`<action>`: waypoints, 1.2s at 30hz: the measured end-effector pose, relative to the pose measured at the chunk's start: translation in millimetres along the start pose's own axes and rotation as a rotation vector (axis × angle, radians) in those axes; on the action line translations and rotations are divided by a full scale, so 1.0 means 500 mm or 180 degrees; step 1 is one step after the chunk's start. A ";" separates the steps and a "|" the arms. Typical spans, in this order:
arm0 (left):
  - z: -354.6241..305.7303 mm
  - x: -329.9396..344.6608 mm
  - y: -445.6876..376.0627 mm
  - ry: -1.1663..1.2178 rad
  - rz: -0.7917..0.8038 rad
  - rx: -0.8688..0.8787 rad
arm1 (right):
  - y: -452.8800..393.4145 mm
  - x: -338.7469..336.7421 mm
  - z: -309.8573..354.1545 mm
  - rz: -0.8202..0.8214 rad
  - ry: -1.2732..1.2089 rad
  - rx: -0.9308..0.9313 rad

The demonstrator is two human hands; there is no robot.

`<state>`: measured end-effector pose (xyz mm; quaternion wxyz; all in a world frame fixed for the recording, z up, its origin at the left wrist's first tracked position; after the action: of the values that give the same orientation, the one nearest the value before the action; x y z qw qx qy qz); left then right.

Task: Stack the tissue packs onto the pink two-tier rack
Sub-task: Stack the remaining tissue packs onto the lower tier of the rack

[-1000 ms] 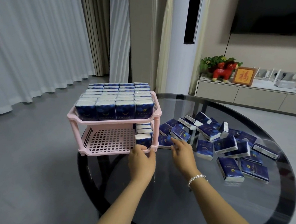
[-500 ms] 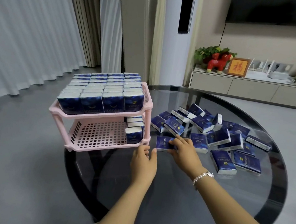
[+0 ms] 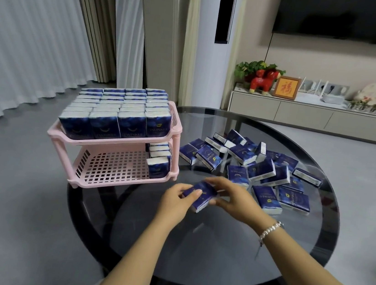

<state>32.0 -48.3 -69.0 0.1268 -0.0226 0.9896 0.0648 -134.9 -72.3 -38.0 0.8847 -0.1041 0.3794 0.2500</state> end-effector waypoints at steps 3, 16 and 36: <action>0.001 0.002 -0.001 0.0616 -0.0257 -0.0023 | -0.034 -0.025 -0.011 -0.0391 0.0043 0.0233; 0.012 0.006 -0.040 0.1272 -0.0486 0.0100 | -0.223 -0.047 -0.061 -0.0916 0.0083 0.1353; -0.016 -0.002 0.009 0.1583 -0.0448 0.0172 | -0.070 -0.070 -0.021 -0.1482 -0.1259 0.0967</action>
<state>30.6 -45.1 -60.7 -0.1157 -0.1032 0.9877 0.0217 -143.8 -119.0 -20.3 0.9799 -0.0044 0.1994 -0.0028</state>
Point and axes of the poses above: each hand's wrist, its own y-axis away from the middle knuckle, its own x-axis out of the palm, z = x × y, the point moved 3 cm from there along -y, towards the middle knuckle, and after that the axes turned 6 degrees about z, right-handed, at the moved point
